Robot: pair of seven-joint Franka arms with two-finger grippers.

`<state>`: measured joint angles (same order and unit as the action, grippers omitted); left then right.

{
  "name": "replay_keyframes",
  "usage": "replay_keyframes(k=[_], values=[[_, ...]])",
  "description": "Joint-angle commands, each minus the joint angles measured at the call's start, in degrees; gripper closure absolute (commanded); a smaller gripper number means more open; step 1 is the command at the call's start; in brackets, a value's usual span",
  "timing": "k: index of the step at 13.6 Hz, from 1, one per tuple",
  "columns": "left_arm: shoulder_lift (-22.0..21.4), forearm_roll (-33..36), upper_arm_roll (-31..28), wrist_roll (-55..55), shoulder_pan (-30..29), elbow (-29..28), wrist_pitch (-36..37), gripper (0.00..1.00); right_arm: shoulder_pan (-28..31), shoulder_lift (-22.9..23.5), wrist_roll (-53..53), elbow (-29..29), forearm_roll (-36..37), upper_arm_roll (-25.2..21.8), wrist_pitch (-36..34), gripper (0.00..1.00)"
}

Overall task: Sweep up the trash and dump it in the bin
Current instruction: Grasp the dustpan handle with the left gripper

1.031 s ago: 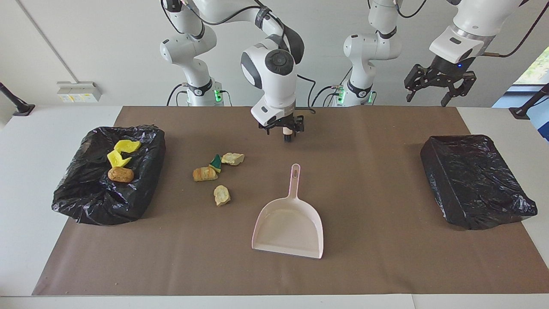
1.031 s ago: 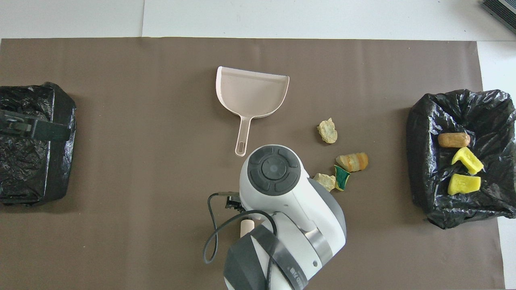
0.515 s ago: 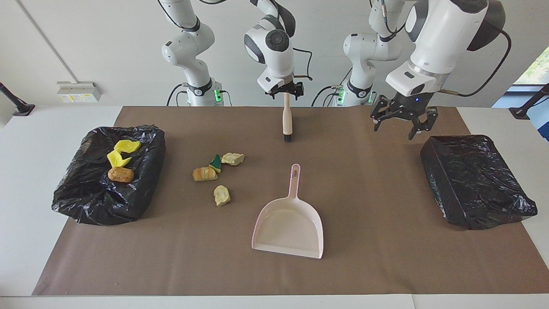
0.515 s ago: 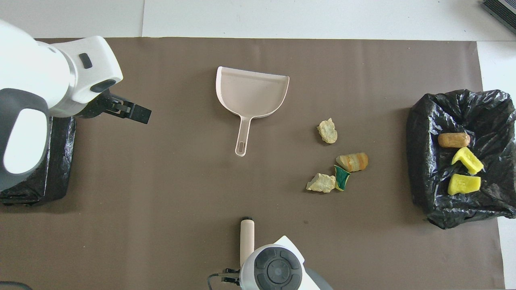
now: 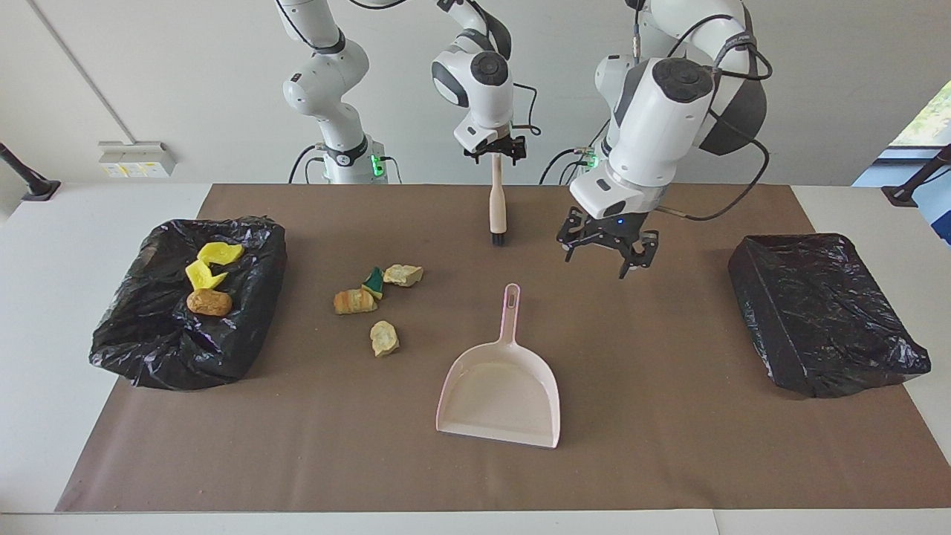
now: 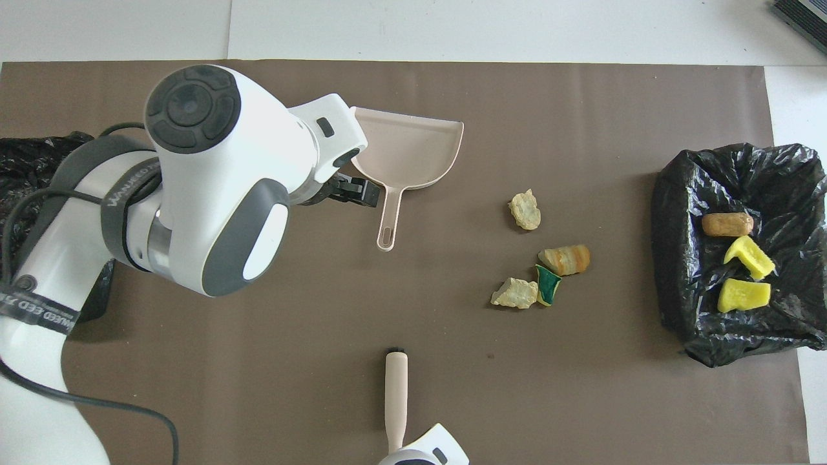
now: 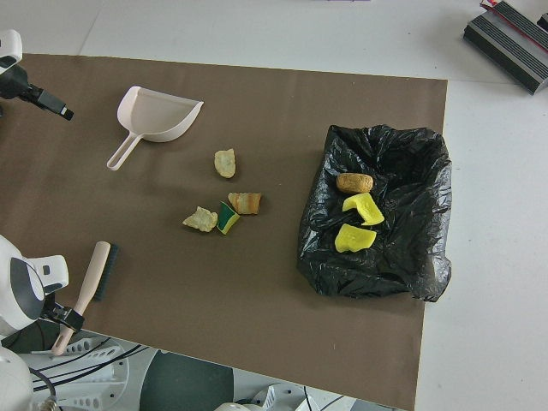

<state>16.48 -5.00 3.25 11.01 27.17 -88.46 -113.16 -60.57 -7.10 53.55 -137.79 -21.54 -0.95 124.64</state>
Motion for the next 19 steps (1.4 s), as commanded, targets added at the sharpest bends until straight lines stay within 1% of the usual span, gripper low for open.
replay_keyframes(k=[1, 3, 5, 6, 7, 8, 9, 10, 11, 12, 15, 17, 18, 19], values=[[2.4, -0.9, -1.1, 5.0, 3.3, -1.7, -5.3, 0.0, -2.0, 1.9, 0.3, -2.5, -1.3, -0.2, 5.4, 0.0], [4.4, -0.9, -1.0, 7.4, 4.0, -2.7, -8.8, 0.0, -2.9, 2.1, 0.3, -2.7, -1.3, -0.2, 5.1, 0.0], [3.9, -0.9, -1.1, 7.1, 4.1, -6.4, -11.5, 0.0, -3.0, 2.1, 0.0, -2.7, -1.3, -0.2, 4.9, 0.0], [4.3, -0.9, -1.1, 6.8, 4.2, -7.3, -11.8, 0.0, -2.9, 2.2, -0.2, -2.7, -1.3, -0.2, 4.9, 0.15], [4.7, -0.9, -1.1, 6.7, 4.5, -8.0, -13.6, 0.0, -3.0, 2.1, -0.3, -2.7, -1.3, -0.2, 4.9, 0.34], [4.8, -0.8, -1.1, 6.7, 4.6, -9.3, -15.1, 0.0, -3.0, 2.2, -0.3, -2.6, -1.3, -0.2, 4.7, 0.66], [5.1, -0.4, -1.1, 6.9, 4.7, -9.7, -15.9, 0.0, -3.0, 2.2, -0.1, -2.6, -1.3, -0.2, 4.7, 0.95], [7.1, -0.2, -1.1, 7.3, 5.5, -9.2, -17.0, 0.0, -3.0, 2.2, 0.3, -2.4, -1.2, -0.2, 4.6, 1.0], [9.3, -0.1, -1.2, 7.6, 6.3, -8.8, -19.8, 0.0, -3.0, 2.2, 0.4, -2.3, -1.2, -0.2, 4.2, 1.0], [10.2, -0.2, -1.2, 10.0, 6.4, -8.7, -21.6, 0.0, -3.0, 2.0, 0.4, -2.2, -1.1, -0.2, 3.5, 1.0], [10.7, 0.1, -1.3, 11.2, 6.4, -8.2, -21.7, 0.0, -2.7, 1.2, 0.5, -2.0, -0.6, -0.4, 1.7, 1.0], [11.4, 0.2, -1.5, 11.4, 6.3, -7.3, -21.8, 0.0, -2.5, -0.1, 0.6, -2.0, -0.3, -0.5, 0.2, 1.0], [11.6, 0.1, -1.7, 11.6, 6.3, -7.1, -21.8, 0.04, -2.0, -1.6, 0.9, -2.0, 0.4, -0.7, -1.8, 1.0], [11.6, 0.2, -1.8, 11.6, 6.3, -6.7, -21.7, 0.21, -0.4, -3.6, 0.9, -2.0, 2.4, -0.7, -4.3, 1.0]])
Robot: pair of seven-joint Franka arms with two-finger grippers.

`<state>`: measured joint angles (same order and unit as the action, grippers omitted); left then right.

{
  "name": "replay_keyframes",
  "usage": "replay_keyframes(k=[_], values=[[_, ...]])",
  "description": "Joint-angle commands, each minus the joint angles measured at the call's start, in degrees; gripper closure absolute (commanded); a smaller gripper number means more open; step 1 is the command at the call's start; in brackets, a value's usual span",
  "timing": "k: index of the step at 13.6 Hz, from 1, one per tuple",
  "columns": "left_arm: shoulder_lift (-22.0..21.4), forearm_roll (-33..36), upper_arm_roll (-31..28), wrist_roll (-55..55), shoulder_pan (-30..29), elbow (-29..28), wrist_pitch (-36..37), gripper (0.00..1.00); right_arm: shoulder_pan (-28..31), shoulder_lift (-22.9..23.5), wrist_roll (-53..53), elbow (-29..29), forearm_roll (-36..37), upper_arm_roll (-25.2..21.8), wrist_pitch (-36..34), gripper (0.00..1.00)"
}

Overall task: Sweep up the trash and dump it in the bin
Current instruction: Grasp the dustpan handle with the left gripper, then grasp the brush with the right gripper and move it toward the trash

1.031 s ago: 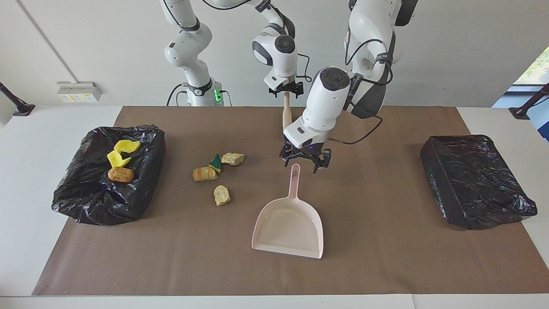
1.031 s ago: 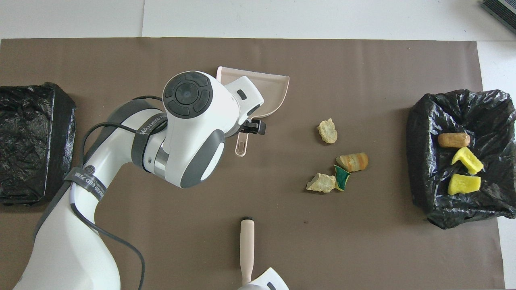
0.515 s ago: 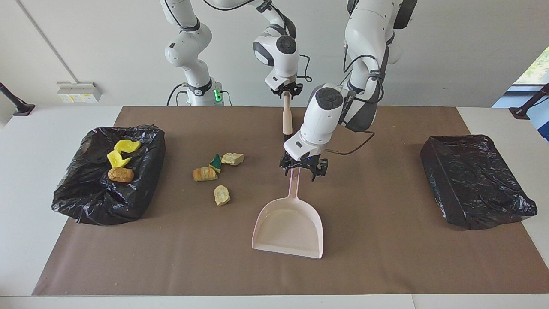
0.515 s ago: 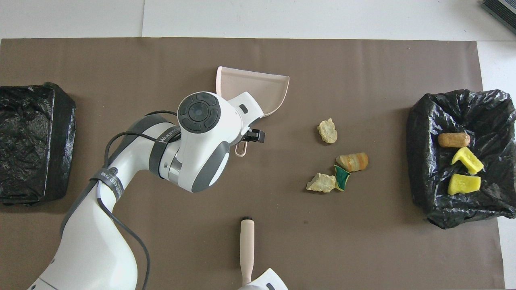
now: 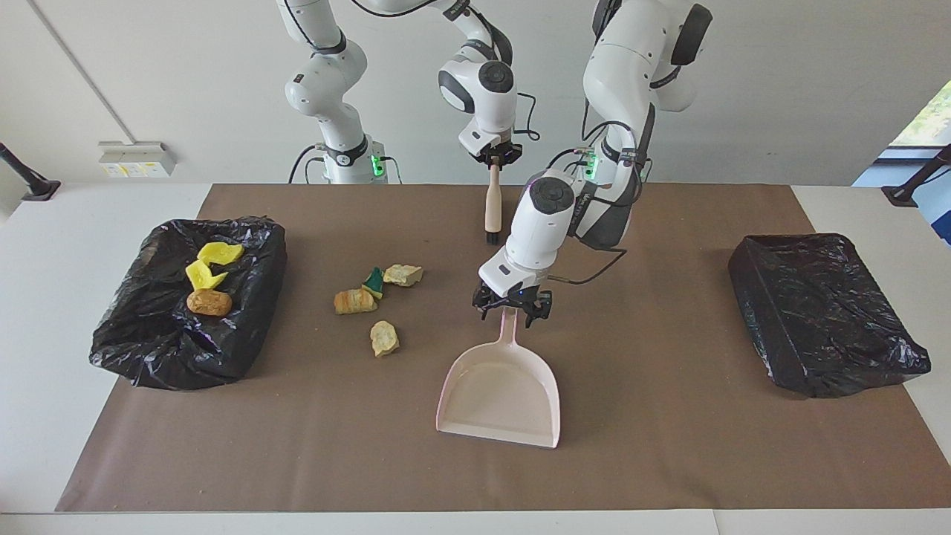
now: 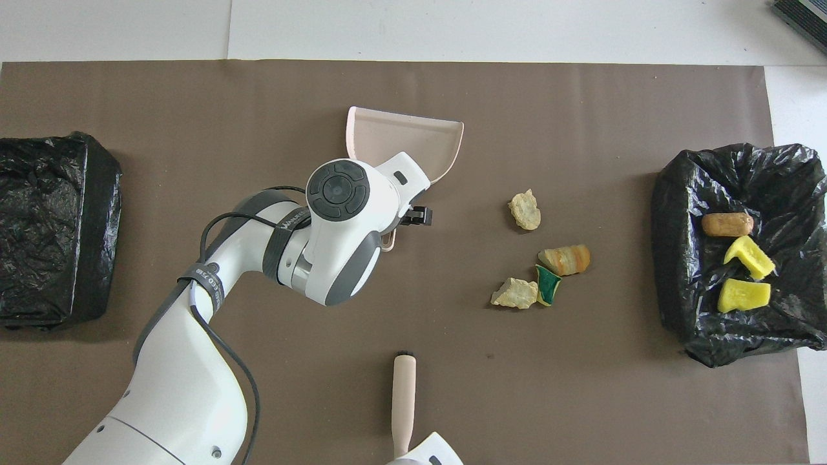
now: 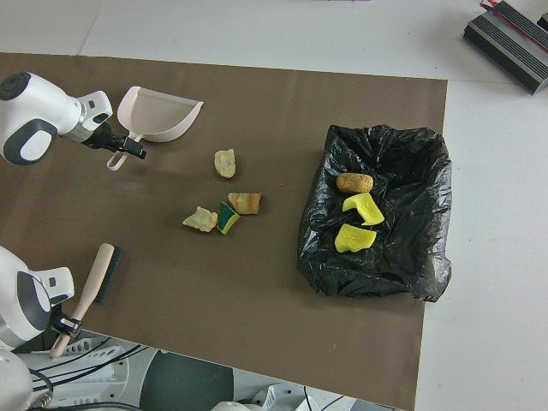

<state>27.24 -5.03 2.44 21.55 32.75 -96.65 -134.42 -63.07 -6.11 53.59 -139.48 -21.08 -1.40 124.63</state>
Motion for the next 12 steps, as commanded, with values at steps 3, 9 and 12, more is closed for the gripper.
replay_keyframes(k=[3, 9, 12], values=[[1.1, 0.2, -0.9, 1.6, 0.7, 2.5, -0.6, 0.63, 7.3, -9.8, -0.1, -0.4, 6.9, -0.1, -11.3, 1.0], [1.0, 6.8, -0.9, 1.0, 0.0, 3.1, 0.1, 1.0, 23.5, -13.4, -7.7, 1.0, 15.8, -0.1, -19.6, 1.0], [-0.5, 6.8, -0.9, -3.0, -0.6, 2.3, 1.6, 1.0, 36.2, -12.2, -18.5, 1.6, 16.7, 0.1, -20.2, 1.0]])
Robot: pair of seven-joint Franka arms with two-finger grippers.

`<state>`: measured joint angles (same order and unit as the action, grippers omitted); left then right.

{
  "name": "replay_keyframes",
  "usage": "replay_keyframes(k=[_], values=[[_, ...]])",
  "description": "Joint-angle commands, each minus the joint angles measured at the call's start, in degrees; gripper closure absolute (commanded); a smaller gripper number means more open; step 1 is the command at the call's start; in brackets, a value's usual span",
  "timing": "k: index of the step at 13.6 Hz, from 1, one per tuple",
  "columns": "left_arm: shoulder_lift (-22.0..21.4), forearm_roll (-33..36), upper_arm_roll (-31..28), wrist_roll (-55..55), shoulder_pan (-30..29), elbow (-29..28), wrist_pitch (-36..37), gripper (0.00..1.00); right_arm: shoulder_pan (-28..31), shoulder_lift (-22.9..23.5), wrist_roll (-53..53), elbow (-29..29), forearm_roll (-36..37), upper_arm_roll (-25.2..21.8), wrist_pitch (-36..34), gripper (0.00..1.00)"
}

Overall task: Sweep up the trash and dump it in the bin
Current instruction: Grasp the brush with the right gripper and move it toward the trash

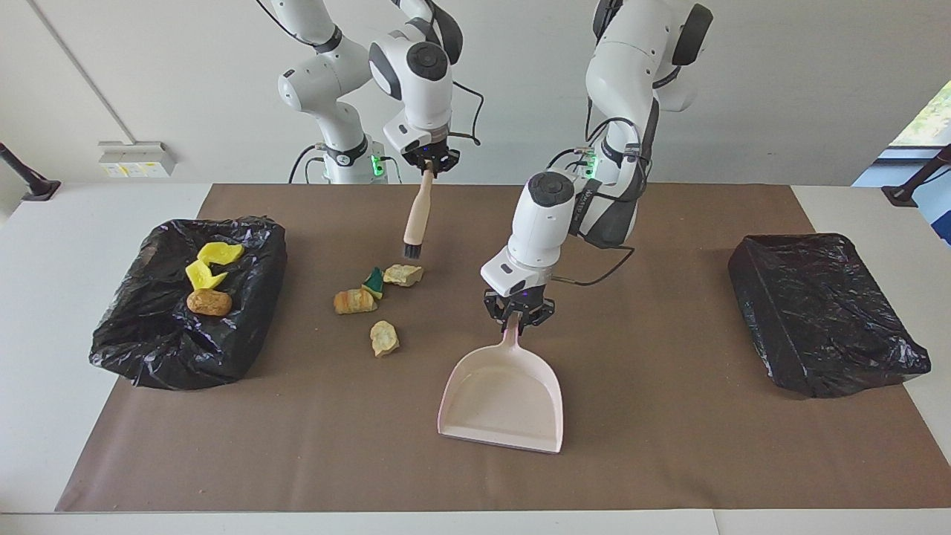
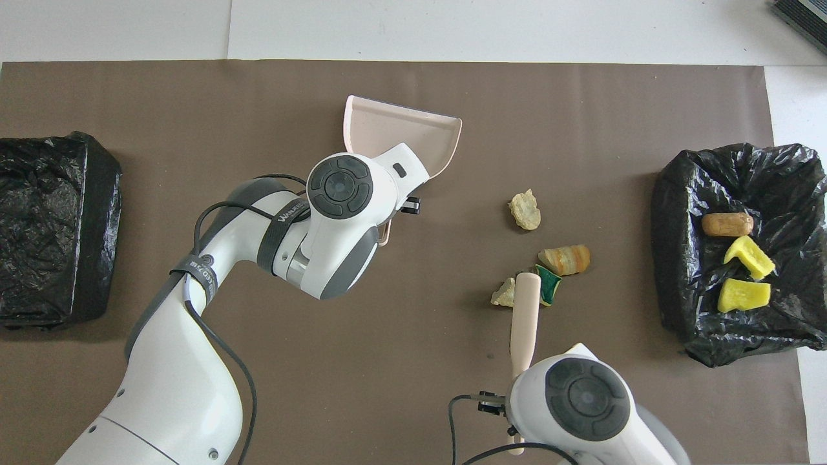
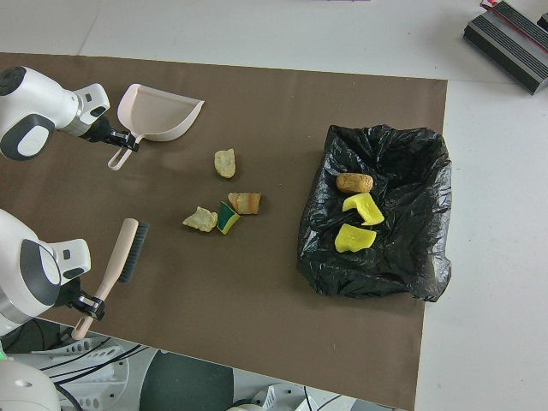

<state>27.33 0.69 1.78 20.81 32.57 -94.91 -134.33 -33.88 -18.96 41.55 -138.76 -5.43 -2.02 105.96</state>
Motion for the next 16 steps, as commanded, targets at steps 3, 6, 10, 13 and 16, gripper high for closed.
replay_keyframes(k=[3, 6, 10, 13, 16], values=[[-3.1, 1.1, -0.2, -2.5, -0.1, 0.0, 7.9, 1.0, 21.4, 3.7, -24.4, 0.9, 1.3, 0.7, -0.3, 1.0], [-7.4, 0.5, 0.0, -16.1, -0.6, -1.9, 13.1, 1.0, 25.8, 10.5, -31.2, 4.2, 4.7, 0.7, 0.6, 1.0], [-7.9, -7.5, 0.3, -29.8, -4.2, -1.7, 19.9, 1.0, 20.2, 17.6, -33.8, 7.8, 11.4, 0.9, 0.3, 1.0], [-8.7, -10.1, -0.3, -37.0, -5.0, -1.7, 25.5, 1.0, 18.2, 17.5, -33.7, 7.4, 7.6, 0.9, -0.2, 1.0], [-9.7, -6.9, -0.3, -47.1, -5.2, -3.3, 26.7, 1.0, 18.4, 16.5, -32.2, 10.3, 6.4, 0.6, -4.6, 1.0]])
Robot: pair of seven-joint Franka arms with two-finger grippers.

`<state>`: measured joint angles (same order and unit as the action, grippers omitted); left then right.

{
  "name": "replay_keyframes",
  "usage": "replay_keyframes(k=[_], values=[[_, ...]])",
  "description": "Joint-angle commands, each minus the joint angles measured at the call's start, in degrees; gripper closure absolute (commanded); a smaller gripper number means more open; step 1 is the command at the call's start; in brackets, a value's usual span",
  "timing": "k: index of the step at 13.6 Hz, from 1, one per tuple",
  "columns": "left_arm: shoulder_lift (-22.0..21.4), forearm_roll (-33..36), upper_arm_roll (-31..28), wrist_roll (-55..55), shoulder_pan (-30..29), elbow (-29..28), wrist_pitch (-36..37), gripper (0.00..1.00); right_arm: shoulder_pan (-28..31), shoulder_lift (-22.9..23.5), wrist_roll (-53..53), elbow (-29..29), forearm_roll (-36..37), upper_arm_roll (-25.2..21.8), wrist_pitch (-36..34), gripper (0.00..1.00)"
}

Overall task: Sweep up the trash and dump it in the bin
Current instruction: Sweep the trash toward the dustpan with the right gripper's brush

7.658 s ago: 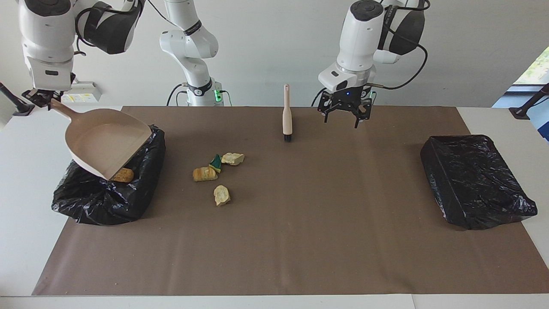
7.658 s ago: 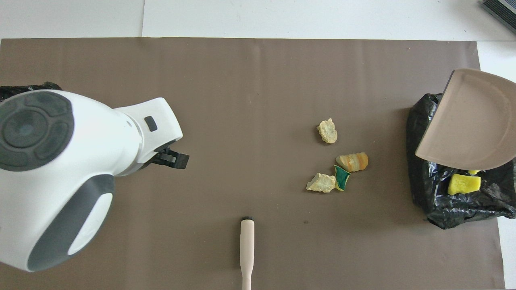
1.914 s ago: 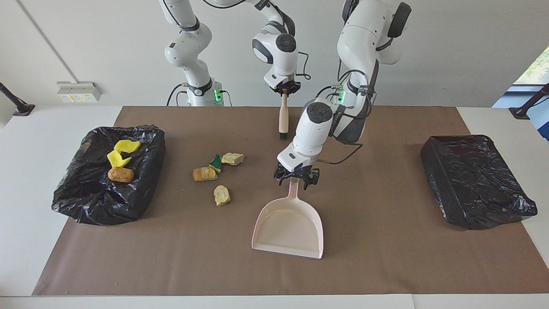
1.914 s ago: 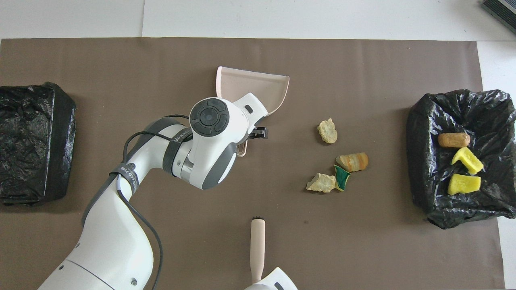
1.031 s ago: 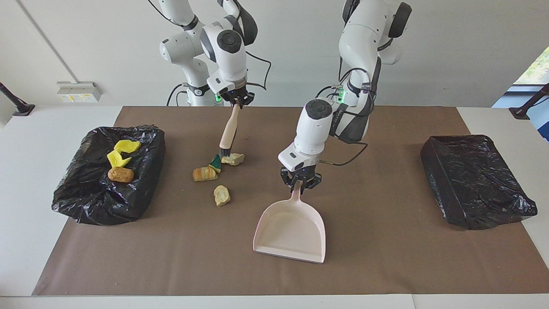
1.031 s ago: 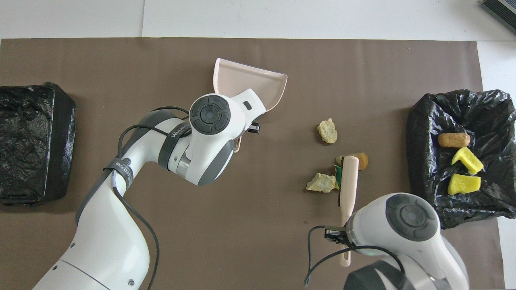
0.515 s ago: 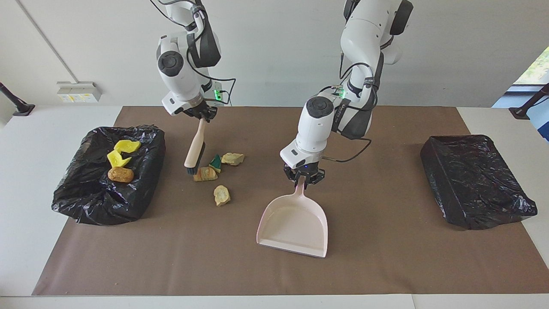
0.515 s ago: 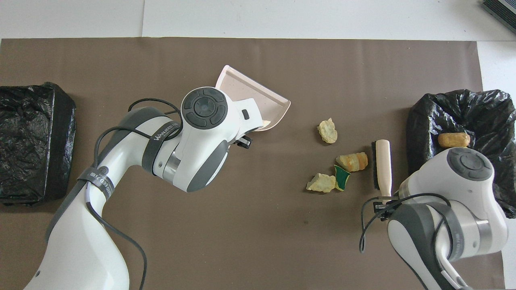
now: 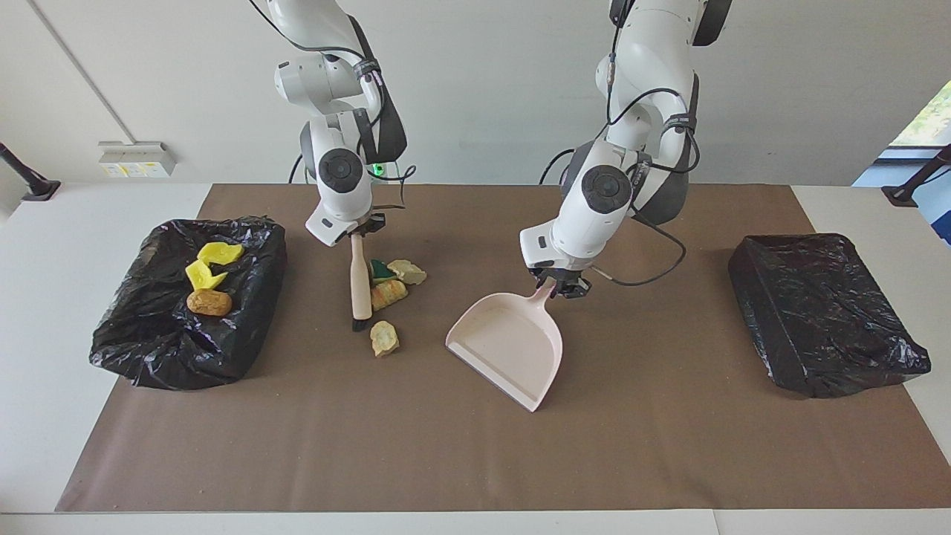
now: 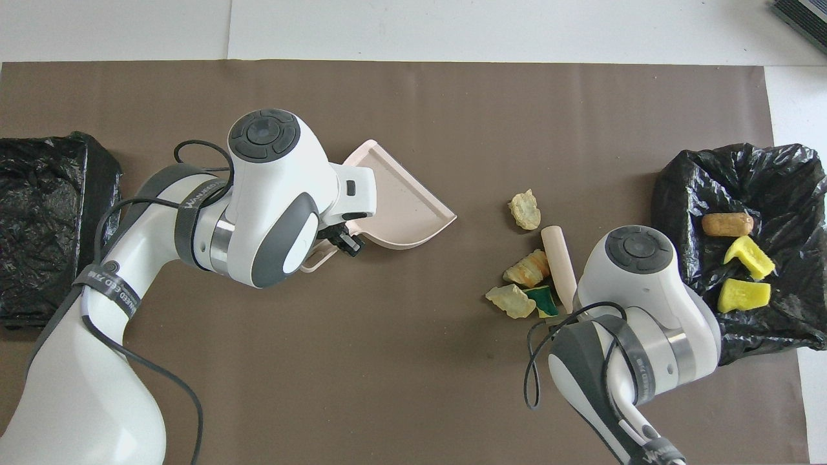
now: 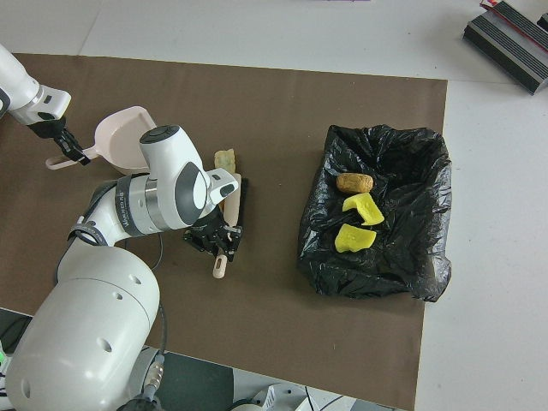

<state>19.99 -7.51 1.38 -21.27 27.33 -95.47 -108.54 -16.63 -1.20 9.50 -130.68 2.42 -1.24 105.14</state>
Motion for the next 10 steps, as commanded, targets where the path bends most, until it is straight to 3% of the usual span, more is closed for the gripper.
replay_keyframes(k=[1, 2, 4, 8, 10], values=[[-2.3, 3.5, 0.1, -7.3, 0.2, -2.9, 0.7, 1.0, 2.3, -2.5, 0.0, 3.9, -0.8, -0.4, -6.5, 1.0], [-2.3, 7.4, 0.3, -12.6, 0.3, -2.9, -0.3, 1.0, 4.0, -3.4, 0.3, 4.9, -0.2, -0.4, -9.0, 1.0], [-2.2, 7.8, 0.1, -35.0, 0.2, -3.5, -5.0, 1.0, 5.1, -5.1, 6.3, 3.6, 1.0, -0.3, -9.1, 1.0], [-6.0, 8.3, 0.2, -40.3, 0.9, -11.6, -9.2, 1.0, 5.3, -11.3, 7.6, -5.5, 1.7, 0.0, -4.1, 1.0], [-9.1, 8.4, 0.2, -42.3, 1.3, -18.0, -13.9, 1.0, 5.4, -11.0, 7.6, -7.1, 1.7, 0.0, -4.7, 1.0]])
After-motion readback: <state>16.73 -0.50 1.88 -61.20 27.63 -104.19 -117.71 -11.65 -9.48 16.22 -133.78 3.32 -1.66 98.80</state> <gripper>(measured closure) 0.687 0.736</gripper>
